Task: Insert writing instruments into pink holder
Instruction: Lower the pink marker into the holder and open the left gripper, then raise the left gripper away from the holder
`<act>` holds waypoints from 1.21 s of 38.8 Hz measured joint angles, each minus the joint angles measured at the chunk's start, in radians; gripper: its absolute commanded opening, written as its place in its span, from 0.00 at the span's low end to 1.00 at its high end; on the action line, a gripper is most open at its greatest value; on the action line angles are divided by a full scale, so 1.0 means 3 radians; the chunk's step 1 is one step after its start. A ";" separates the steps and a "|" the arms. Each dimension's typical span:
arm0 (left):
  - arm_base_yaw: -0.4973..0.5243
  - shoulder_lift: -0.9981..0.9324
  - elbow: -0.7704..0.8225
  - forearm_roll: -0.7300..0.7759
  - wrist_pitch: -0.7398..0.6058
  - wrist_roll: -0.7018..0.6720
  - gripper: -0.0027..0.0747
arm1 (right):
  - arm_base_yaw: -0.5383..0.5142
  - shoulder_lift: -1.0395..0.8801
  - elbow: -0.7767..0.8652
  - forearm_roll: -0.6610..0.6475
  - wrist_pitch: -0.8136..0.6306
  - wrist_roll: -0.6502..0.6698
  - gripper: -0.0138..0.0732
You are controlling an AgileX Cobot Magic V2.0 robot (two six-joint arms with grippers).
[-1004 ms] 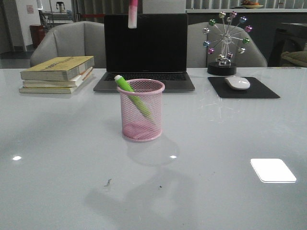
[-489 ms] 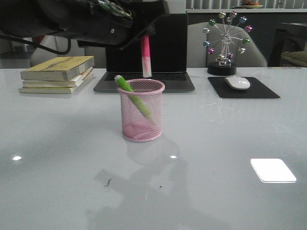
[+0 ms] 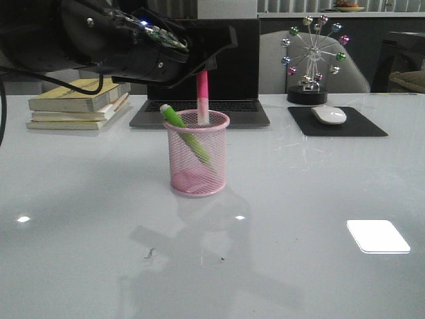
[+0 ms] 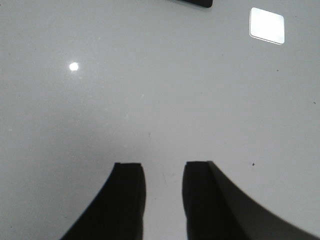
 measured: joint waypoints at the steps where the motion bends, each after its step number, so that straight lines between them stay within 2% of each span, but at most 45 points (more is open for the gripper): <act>1: 0.0002 0.0000 0.0000 0.0000 0.0000 0.0000 0.15 | 0.0000 0.0000 0.0000 0.0000 0.0000 0.0000 0.54; 8: 0.0007 0.0000 0.0000 0.0052 0.0062 0.0000 0.17 | 0.0000 0.0000 0.0000 0.0000 0.0000 0.0000 0.54; 10: 0.0007 0.0000 0.0000 0.0053 0.0131 0.0000 0.22 | 0.0000 0.0000 0.0000 0.0000 0.0000 0.0000 0.54; 18: 0.0007 0.0000 0.0000 0.0053 0.0404 0.0000 0.53 | 0.0000 0.0000 0.0000 0.0000 0.0017 0.0000 0.54; 22: 0.0007 0.0000 0.0000 0.0059 0.0417 0.0000 0.62 | 0.0000 0.0000 0.0000 0.0000 0.0023 0.0000 0.54; 28: 0.0007 0.0000 0.0000 0.0072 0.0417 0.0000 0.62 | 0.0000 0.0000 0.0000 0.0000 0.0023 0.0000 0.54; 36: 0.0109 -0.0173 0.0008 0.0534 0.0518 0.0169 0.58 | 0.0000 0.0000 0.0000 0.0000 0.0057 0.0000 0.54; 47: 0.0594 -0.1086 0.0008 0.0648 0.0972 0.0873 0.58 | 0.0000 0.0000 0.0000 0.0000 0.0057 0.0000 0.54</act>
